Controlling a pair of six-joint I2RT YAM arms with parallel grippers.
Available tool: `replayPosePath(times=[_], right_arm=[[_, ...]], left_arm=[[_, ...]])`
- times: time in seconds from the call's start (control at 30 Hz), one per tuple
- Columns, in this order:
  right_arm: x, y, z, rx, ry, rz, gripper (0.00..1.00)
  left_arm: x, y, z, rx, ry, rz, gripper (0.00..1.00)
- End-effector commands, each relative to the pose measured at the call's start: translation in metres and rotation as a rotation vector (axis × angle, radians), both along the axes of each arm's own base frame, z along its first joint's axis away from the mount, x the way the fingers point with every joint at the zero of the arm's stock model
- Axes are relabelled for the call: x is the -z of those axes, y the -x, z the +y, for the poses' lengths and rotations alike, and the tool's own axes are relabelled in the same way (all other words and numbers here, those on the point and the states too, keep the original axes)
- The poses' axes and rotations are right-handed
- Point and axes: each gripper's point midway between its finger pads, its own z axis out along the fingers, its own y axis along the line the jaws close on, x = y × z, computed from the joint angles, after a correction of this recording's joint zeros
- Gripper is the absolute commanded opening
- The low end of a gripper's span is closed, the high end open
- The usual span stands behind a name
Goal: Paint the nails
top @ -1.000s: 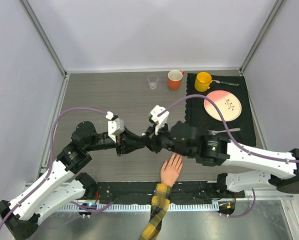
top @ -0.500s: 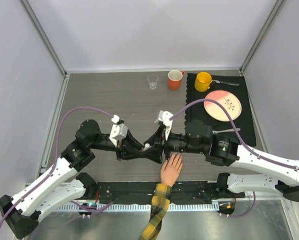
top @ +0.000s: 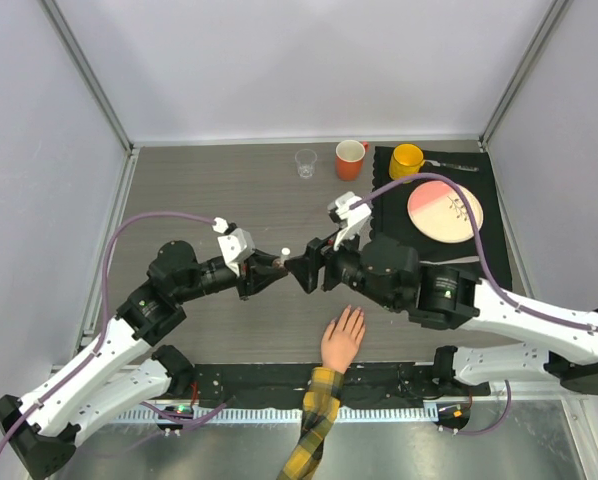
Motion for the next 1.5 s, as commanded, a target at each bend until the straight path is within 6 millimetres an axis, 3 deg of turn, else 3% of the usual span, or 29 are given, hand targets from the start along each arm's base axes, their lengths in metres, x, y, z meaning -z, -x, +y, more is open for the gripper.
replayPosePath(times=[0.0, 0.07, 0.27, 0.37, 0.47, 0.5, 0.53, 0.57, 0.6, 0.63, 0.67, 0.7, 0.73, 0.77, 0.87, 0.9, 0.93, 1.0, 1.03, 1.07, 1.17, 1.27, 1.47], right_arm=[[-0.014, -0.018, 0.01, 0.151, -0.01, -0.023, 0.61], [-0.019, -0.02, 0.016, 0.176, -0.004, -0.036, 0.58], [-0.008, -0.028, 0.036, 0.211, 0.052, -0.048, 0.42], [0.0, -0.028, 0.038, 0.207, 0.072, -0.046, 0.29], [0.005, -0.024, 0.034, 0.181, 0.075, -0.057, 0.07], [0.005, -0.019, 0.034, 0.141, 0.07, -0.058, 0.01], [0.015, -0.015, 0.034, 0.089, 0.108, -0.082, 0.01], [0.005, -0.004, 0.035, -0.005, 0.075, -0.108, 0.01], [0.006, 0.031, 0.051, -0.261, 0.052, -0.104, 0.01], [0.024, 0.05, 0.053, -0.446, 0.07, -0.11, 0.01], [0.017, 0.072, 0.052, -0.597, 0.014, -0.114, 0.01], [0.018, 0.101, 0.049, -0.793, -0.019, -0.083, 0.01], [0.022, 0.097, 0.047, -0.784, -0.025, -0.047, 0.01], [0.025, 0.098, 0.046, -0.79, -0.016, -0.033, 0.01], [0.03, 0.092, 0.045, -0.74, -0.009, -0.019, 0.01], [0.027, 0.09, 0.043, -0.721, -0.018, -0.026, 0.01], [0.026, 0.076, 0.041, -0.641, -0.016, -0.035, 0.05], [0.02, 0.063, 0.036, -0.545, -0.022, -0.033, 0.28], [0.017, 0.044, 0.029, -0.423, -0.01, -0.035, 0.35], [0.014, 0.037, 0.025, -0.371, -0.011, -0.023, 0.47], [0.003, 0.014, 0.006, -0.197, -0.008, -0.018, 0.64], [-0.009, 0.006, -0.005, -0.114, -0.043, -0.007, 0.71], [-0.016, -0.007, -0.009, 0.012, -0.043, 0.01, 0.72]], left_arm=[[-0.027, -0.012, 0.007, -0.085, 0.046, -0.07, 0.0], [-0.029, -0.011, 0.006, -0.079, 0.056, -0.066, 0.0], [-0.035, -0.006, 0.008, -0.067, 0.076, -0.082, 0.0], [-0.038, -0.002, 0.008, -0.053, 0.089, -0.091, 0.0], [-0.039, 0.009, 0.004, 0.013, 0.101, -0.09, 0.0], [-0.04, 0.015, 0.002, 0.049, 0.107, -0.083, 0.0], [-0.04, 0.022, -0.001, 0.089, 0.11, -0.075, 0.0], [-0.043, 0.045, -0.006, 0.228, 0.122, -0.085, 0.0], [-0.043, 0.06, -0.008, 0.315, 0.129, -0.061, 0.0], [-0.05, 0.073, -0.01, 0.397, 0.151, -0.062, 0.0], [-0.043, 0.104, -0.008, 0.598, 0.139, -0.03, 0.0], [-0.044, 0.115, -0.006, 0.679, 0.143, -0.016, 0.0], [-0.054, 0.128, -0.002, 0.762, 0.166, 0.007, 0.0], [-0.053, 0.129, -0.003, 0.79, 0.165, 0.03, 0.0], [-0.047, 0.109, -0.012, 0.682, 0.145, -0.009, 0.0], [-0.036, 0.101, -0.013, 0.621, 0.106, 0.048, 0.0], [-0.034, 0.094, -0.014, 0.592, 0.092, -0.005, 0.0], [-0.03, 0.079, -0.017, 0.495, 0.081, -0.001, 0.0], [-0.029, 0.072, -0.017, 0.457, 0.078, -0.017, 0.0], [-0.027, 0.065, -0.018, 0.422, 0.075, -0.02, 0.0], [-0.023, 0.041, -0.016, 0.279, 0.046, -0.046, 0.0], [-0.018, 0.018, -0.011, 0.145, 0.019, -0.049, 0.0], [-0.025, 0.006, -0.001, 0.039, 0.038, -0.083, 0.0]])
